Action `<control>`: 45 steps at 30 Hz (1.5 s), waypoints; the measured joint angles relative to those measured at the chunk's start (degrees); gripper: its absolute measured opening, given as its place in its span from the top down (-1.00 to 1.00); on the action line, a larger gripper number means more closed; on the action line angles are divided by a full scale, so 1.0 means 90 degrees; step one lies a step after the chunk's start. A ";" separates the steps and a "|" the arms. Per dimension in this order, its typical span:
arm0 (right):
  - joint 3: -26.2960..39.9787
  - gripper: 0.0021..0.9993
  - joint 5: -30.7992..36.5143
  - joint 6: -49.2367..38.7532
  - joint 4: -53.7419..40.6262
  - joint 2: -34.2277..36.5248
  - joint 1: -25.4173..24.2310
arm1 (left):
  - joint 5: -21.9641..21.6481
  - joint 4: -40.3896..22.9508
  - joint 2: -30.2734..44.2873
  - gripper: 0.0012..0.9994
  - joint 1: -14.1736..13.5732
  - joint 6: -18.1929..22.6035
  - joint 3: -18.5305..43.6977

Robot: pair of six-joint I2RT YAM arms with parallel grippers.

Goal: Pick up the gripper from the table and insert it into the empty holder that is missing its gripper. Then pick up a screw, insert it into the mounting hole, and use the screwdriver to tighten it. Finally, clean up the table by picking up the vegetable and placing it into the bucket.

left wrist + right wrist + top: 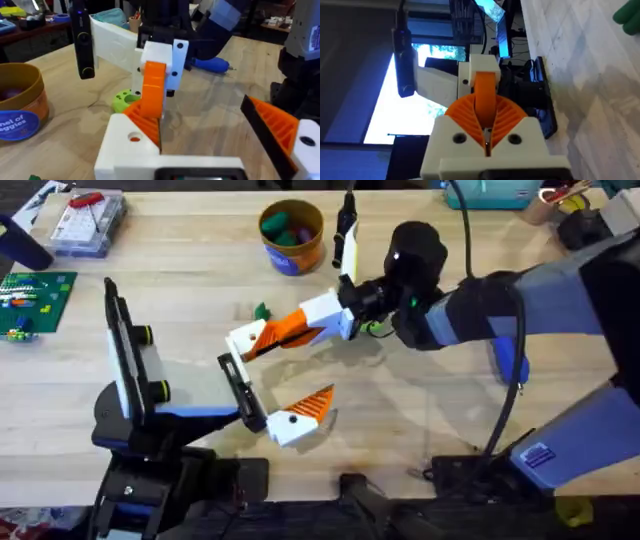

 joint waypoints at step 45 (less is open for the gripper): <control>-0.0587 0.96 0.0638 -0.0002 0.0265 -0.0317 0.0065 | 0.0107 -0.0010 0.0046 -0.97 0.0000 -0.0140 0.0000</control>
